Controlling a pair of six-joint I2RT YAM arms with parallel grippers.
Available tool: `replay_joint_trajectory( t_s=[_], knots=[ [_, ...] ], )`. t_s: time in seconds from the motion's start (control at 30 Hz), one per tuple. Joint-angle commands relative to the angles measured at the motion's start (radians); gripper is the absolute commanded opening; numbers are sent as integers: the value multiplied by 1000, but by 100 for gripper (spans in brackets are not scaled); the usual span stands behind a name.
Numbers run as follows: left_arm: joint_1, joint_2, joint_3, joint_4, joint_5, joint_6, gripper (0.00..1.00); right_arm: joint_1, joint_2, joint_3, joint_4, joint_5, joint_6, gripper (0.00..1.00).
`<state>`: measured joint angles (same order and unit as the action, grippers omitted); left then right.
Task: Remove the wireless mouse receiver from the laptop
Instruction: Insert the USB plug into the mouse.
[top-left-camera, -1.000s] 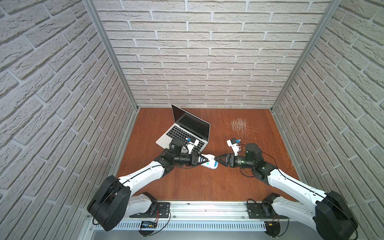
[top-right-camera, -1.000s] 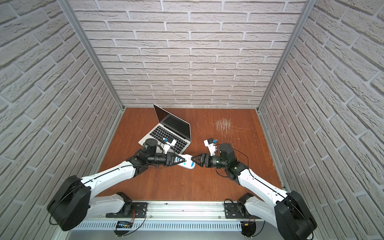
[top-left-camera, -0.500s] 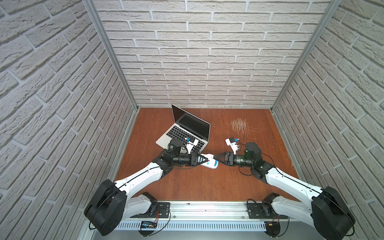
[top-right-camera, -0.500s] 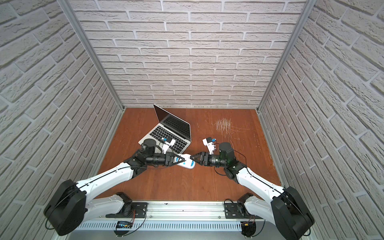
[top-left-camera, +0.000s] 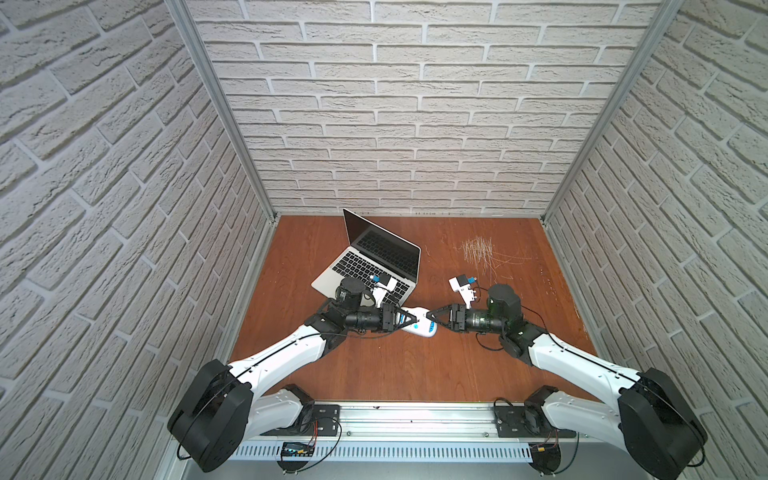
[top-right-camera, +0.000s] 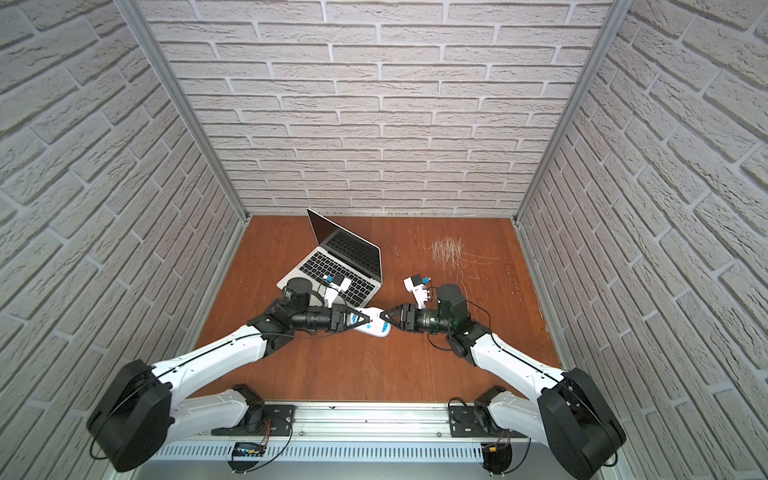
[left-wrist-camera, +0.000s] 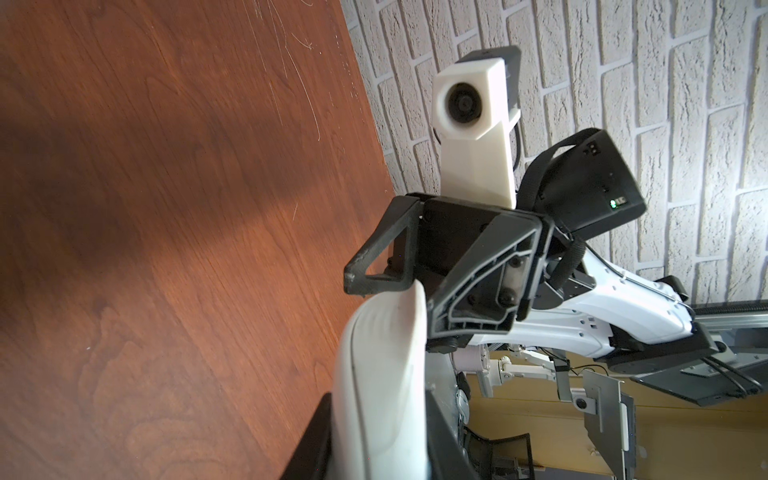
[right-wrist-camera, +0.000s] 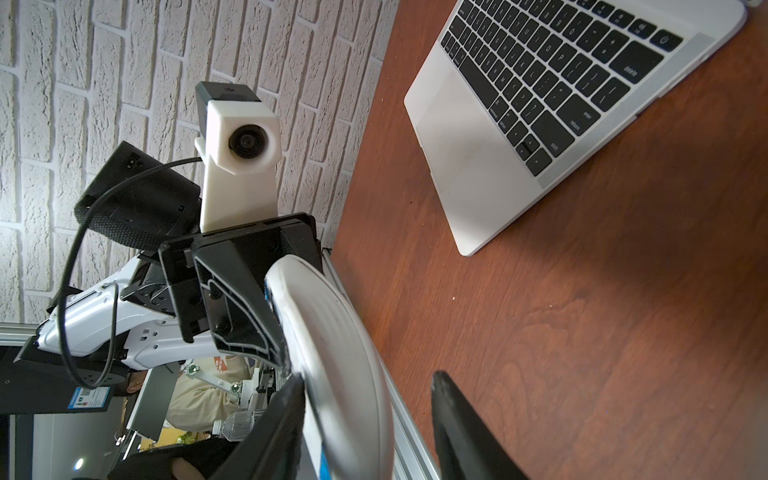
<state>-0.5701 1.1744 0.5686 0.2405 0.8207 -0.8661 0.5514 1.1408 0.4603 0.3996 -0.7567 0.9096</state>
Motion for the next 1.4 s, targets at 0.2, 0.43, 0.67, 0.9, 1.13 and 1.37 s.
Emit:
replay_joint_trajectory(
  t_s=[0.2, 0.43, 0.67, 0.9, 1.13, 1.37],
  knots=[
    [-7, -26, -7, 68, -3, -2, 0, -2, -6, 14, 53, -10, 5, 51],
    [-7, -32, -1, 68, -13, -4, 0, -2, -18, -9, 38, -4, -6, 66],
    [-14, -28, -1, 83, -19, -11, 0, 4, 1, -22, 115, -13, 43, 64],
    [-28, -11, 10, 94, -26, -16, 0, 27, 45, 3, 145, -29, 54, 59],
    [-30, 0, 13, 95, -36, -13, 0, 54, 55, 4, 156, -34, 53, 57],
    [-30, 5, 8, 97, -46, -13, 0, 62, 61, 8, 177, -53, 70, 43]
  ],
)
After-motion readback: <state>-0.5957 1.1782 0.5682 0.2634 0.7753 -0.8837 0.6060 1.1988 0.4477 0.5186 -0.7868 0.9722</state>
